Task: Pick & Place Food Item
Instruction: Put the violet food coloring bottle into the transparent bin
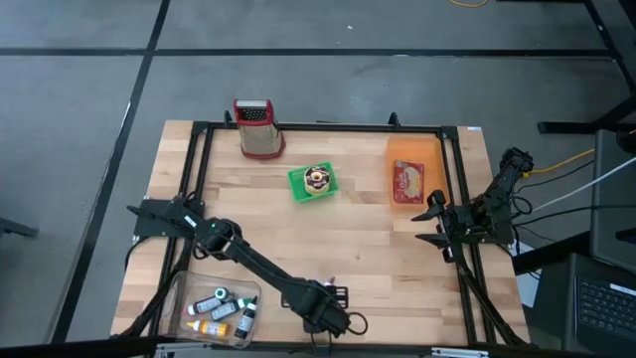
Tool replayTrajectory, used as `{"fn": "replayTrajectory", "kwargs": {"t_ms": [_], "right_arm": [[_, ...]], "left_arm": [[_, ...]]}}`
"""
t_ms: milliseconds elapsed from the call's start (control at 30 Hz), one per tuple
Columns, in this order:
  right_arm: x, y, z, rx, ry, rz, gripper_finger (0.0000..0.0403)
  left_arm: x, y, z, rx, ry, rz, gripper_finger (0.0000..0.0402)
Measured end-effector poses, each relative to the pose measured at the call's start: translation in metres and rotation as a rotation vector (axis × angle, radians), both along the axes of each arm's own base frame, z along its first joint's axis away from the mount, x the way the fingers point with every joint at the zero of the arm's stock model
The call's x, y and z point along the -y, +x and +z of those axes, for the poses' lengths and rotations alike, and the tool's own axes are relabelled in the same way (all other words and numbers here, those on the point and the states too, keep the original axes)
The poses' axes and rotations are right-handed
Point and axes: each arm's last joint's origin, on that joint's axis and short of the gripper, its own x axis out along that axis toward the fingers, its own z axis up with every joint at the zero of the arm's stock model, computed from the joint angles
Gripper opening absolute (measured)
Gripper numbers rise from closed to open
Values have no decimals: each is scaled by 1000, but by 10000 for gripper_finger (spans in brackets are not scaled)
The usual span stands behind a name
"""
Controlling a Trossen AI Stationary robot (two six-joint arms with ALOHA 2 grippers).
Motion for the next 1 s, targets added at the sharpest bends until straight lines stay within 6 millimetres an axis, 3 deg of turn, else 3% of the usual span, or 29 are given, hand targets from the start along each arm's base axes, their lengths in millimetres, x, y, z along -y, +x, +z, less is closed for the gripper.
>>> {"fn": "replayTrajectory", "kwargs": {"t_ms": [633,1000], "right_arm": [[0,0,0,-1,3,0,213],[0,0,0,-1,3,0,213]], "left_arm": [[4,6,-29,-38,-28,29,207],[-4,9,-27,66,58,239,93]]}}
